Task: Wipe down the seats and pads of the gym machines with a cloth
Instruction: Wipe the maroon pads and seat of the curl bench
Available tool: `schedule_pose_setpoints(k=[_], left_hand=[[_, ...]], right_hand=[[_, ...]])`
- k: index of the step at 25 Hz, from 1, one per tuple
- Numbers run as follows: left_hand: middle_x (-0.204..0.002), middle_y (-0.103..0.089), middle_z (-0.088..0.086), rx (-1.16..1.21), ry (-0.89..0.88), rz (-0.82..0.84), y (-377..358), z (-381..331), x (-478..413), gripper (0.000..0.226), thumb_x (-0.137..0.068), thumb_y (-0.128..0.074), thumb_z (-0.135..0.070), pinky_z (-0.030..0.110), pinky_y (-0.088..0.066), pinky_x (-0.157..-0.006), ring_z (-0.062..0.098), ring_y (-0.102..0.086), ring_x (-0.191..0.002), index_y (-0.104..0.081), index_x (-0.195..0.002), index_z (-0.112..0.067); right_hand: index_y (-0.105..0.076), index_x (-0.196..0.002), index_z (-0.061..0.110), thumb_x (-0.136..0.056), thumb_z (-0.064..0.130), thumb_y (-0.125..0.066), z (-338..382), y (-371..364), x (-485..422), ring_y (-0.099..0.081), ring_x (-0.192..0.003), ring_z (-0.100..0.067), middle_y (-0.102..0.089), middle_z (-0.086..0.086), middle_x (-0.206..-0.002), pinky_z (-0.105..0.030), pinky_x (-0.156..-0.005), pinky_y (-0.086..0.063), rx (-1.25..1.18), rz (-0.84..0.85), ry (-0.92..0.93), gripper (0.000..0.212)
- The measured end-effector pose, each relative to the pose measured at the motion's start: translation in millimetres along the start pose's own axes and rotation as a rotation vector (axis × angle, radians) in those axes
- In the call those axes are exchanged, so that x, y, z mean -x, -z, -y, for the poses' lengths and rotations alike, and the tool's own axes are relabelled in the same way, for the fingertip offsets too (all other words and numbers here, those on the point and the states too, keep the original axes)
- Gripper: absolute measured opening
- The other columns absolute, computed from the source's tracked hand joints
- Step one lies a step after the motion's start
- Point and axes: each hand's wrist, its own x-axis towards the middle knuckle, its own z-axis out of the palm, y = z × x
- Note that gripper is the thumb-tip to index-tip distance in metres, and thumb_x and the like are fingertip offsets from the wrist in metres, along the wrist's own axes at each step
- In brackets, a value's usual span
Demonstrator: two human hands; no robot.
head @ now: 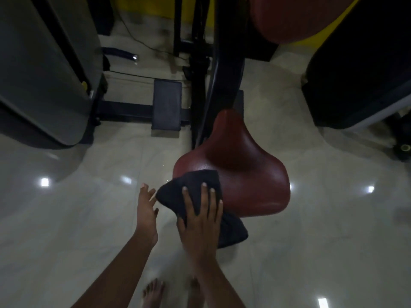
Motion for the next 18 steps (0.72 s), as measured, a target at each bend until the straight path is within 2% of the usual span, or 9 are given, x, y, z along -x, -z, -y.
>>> schedule_pose_setpoints(k=[2, 4, 7, 9, 11, 13, 16, 18], left_hand=[[-0.144, -0.042, 0.004, 0.058, 0.01, -0.038, 4, 1, 1, 0.053, -0.098, -0.028, -0.046, 0.036, -0.026, -0.11, 0.019, -0.041, -0.13, -0.032, -0.144, -0.019], [-0.144, -0.042, 0.005, 0.104, 0.037, -0.087, 4, 1, -2, 0.054, -0.098, -0.027, -0.046, 0.036, -0.028, -0.109, 0.02, -0.041, -0.13, -0.033, -0.144, -0.017], [-0.142, -0.044, 0.006, 0.154, 0.068, -0.127, 0, 2, -3, 0.054, -0.099, -0.026, -0.047, 0.033, -0.032, -0.102, 0.022, -0.043, -0.129, -0.038, -0.141, -0.015], [-0.142, -0.045, 0.006, 0.164, 0.085, -0.151, -5, 4, -6, 0.055, -0.098, -0.025, -0.048, 0.035, -0.028, -0.105, 0.022, -0.043, -0.129, -0.04, -0.14, -0.015], [-0.142, -0.045, 0.006, 0.131, 0.106, -0.135, -16, 2, -8, 0.057, -0.098, -0.023, -0.05, 0.039, -0.025, -0.11, 0.022, -0.044, -0.128, -0.04, -0.14, -0.016], [-0.139, -0.047, 0.006, 0.103, 0.109, -0.138, -26, 1, -13, 0.059, -0.097, -0.022, -0.052, 0.039, -0.026, -0.109, 0.022, -0.045, -0.126, -0.041, -0.14, -0.017], [-0.132, -0.055, 0.007, 0.097, 0.081, -0.182, -40, 0, -21, 0.063, -0.092, -0.025, -0.062, 0.038, -0.036, -0.104, 0.023, -0.052, -0.118, -0.051, -0.131, -0.019], [-0.128, -0.058, 0.008, 0.074, 0.073, -0.22, -51, -3, -21, 0.063, -0.09, -0.026, -0.065, 0.037, -0.041, -0.096, 0.025, -0.054, -0.112, -0.053, -0.126, -0.021]], right_hand=[[-0.045, -0.136, 0.03, -0.07, 0.043, -0.055, -7, 2, -27, -0.027, -0.135, -0.031, -0.034, -0.01, -0.147, -0.051, -0.11, -0.017, 0.141, 0.076, 0.313, 0.068], [-0.057, -0.123, 0.028, -0.063, 0.048, -0.063, -9, 4, -54, -0.031, -0.133, -0.031, -0.043, -0.009, -0.144, -0.052, -0.109, -0.016, 0.211, 0.201, 0.573, 0.063], [-0.067, -0.105, 0.025, -0.063, 0.056, -0.056, -7, 9, -96, -0.042, -0.128, -0.03, -0.053, -0.007, -0.134, -0.05, -0.11, -0.018, 0.193, 0.383, 0.824, 0.053], [-0.068, -0.104, 0.024, -0.068, 0.06, -0.045, -5, 10, -138, -0.047, -0.121, -0.03, -0.057, -0.007, -0.125, -0.046, -0.107, -0.026, 0.171, 0.468, 0.821, 0.056], [-0.066, -0.108, 0.023, -0.068, 0.063, -0.032, -3, 12, -174, -0.051, -0.11, -0.03, -0.059, -0.008, -0.116, -0.041, -0.098, -0.033, 0.115, 0.48, 0.683, 0.066], [-0.063, -0.112, 0.024, -0.068, 0.062, -0.026, -2, 16, -180, -0.051, -0.108, -0.03, -0.057, -0.008, -0.116, -0.04, -0.096, -0.034, 0.112, 0.487, 0.614, 0.069], [-0.061, -0.113, 0.026, -0.071, 0.054, -0.04, -15, 15, -154, -0.046, -0.118, -0.029, -0.053, -0.008, -0.129, -0.042, -0.102, -0.03, 0.067, 0.455, 0.787, 0.055], [-0.06, -0.115, 0.027, -0.072, 0.052, -0.045, -27, 15, -164, -0.048, -0.116, -0.027, -0.054, -0.007, -0.128, -0.04, -0.1, -0.033, 0.004, 0.466, 0.844, 0.052]])
